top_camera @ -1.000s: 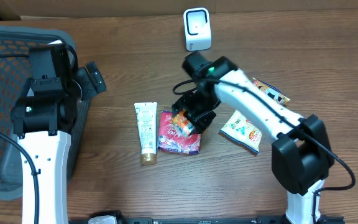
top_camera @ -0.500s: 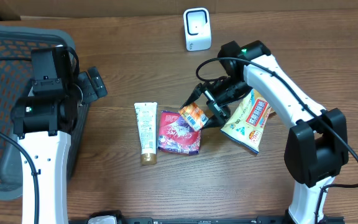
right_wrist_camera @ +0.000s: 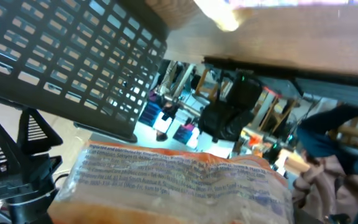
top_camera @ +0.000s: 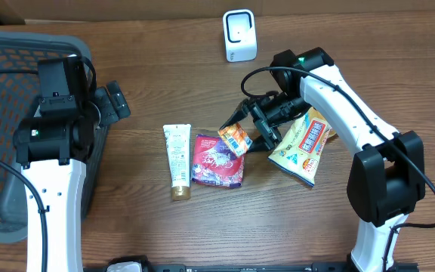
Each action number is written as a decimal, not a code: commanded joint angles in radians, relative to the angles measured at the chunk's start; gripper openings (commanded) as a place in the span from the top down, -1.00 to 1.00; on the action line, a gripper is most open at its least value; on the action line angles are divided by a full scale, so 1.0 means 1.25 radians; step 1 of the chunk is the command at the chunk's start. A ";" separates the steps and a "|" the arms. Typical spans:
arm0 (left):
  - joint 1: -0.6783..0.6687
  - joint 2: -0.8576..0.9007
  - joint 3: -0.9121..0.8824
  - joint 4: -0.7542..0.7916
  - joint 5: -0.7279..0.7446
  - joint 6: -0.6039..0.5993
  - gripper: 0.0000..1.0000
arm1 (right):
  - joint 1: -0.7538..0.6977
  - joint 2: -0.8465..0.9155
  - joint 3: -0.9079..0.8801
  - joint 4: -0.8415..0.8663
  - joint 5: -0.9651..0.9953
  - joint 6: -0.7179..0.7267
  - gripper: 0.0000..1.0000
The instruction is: Scan the item barcode
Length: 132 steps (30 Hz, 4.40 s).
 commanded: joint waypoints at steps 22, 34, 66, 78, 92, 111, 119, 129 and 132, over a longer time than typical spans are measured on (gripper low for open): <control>-0.001 -0.007 0.014 -0.009 0.012 -0.008 -1.00 | 0.011 -0.008 0.018 0.961 1.003 -0.325 -0.33; -0.001 -0.007 0.014 -0.009 0.012 -0.008 -1.00 | 0.011 0.199 0.018 1.417 1.016 -0.492 -0.36; -0.001 -0.007 0.014 -0.009 0.012 -0.008 -1.00 | 0.013 0.331 0.018 1.572 0.964 -0.546 -0.37; -0.001 -0.007 0.014 -0.009 0.012 -0.008 -1.00 | 0.013 0.305 0.018 1.545 0.965 -0.548 -0.36; -0.001 -0.007 0.014 -0.009 0.012 -0.008 -0.99 | -0.005 -0.084 0.018 1.006 1.223 -0.668 -0.32; -0.001 -0.007 0.014 -0.009 0.012 -0.008 -1.00 | -0.783 -0.141 -0.098 0.435 1.029 -0.280 -0.32; -0.001 -0.007 0.014 -0.009 0.012 -0.008 -0.99 | -0.977 -0.091 -0.192 0.460 0.865 -0.206 -0.93; -0.001 -0.007 0.014 -0.009 0.012 -0.008 -0.99 | -0.964 -0.152 0.009 0.306 0.726 -0.215 -0.99; -0.001 -0.007 0.014 -0.009 0.012 -0.008 -0.99 | -0.930 -0.180 0.052 0.233 0.551 -0.310 -1.00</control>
